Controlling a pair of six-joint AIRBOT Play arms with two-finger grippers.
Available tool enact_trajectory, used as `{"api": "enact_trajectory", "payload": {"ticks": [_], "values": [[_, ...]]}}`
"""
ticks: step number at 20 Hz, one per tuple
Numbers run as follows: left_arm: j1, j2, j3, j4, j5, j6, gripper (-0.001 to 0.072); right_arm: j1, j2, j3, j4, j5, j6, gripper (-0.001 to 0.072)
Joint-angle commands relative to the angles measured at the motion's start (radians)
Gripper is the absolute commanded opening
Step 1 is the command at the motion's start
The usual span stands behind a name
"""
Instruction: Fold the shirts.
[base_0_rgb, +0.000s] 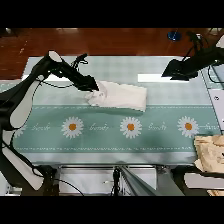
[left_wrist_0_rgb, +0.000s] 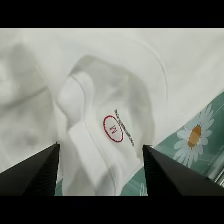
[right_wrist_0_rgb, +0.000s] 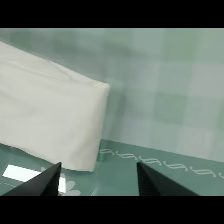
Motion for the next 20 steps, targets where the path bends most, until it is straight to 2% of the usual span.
{"api": "enact_trajectory", "payload": {"ticks": [1,4,5,7,8,10,14,17,20], "values": [[-0.021,-0.048,0.026,0.001,-0.002,-0.002,0.0619,-0.013,-0.025,0.000,-0.005,0.019,-0.015,0.0561],[-0.038,-0.077,0.026,0.000,-0.010,-0.003,0.0617,-0.013,-0.060,0.000,0.017,0.025,-0.025,0.0561],[-0.046,-0.085,0.026,0.000,-0.017,-0.003,0.0591,-0.013,-0.073,0.000,0.022,0.024,-0.025,0.0561],[-0.062,-0.098,0.026,0.000,-0.016,0.004,0.0296,-0.013,-0.097,0.000,0.034,0.026,-0.026,0.0561],[-0.071,-0.103,0.026,-0.008,-0.014,0.026,0.0241,-0.013,-0.108,0.000,0.042,0.027,-0.026,0.0561],[-0.082,-0.105,0.029,-0.006,-0.007,0.044,0.0041,-0.013,-0.121,-0.002,0.050,0.027,-0.026,0.0560],[-0.064,-0.105,0.140,-0.015,-0.135,0.035,0.0030,-0.013,-0.121,-0.026,0.050,0.027,-0.040,0.0560],[-0.036,-0.104,0.313,-0.015,-0.196,-0.055,0.0030,-0.013,-0.121,-0.073,0.051,0.025,-0.051,0.0560],[-0.008,-0.100,0.419,-0.015,-0.199,-0.093,0.0029,-0.013,-0.121,-0.132,0.090,0.003,-0.065,0.0563]]}}
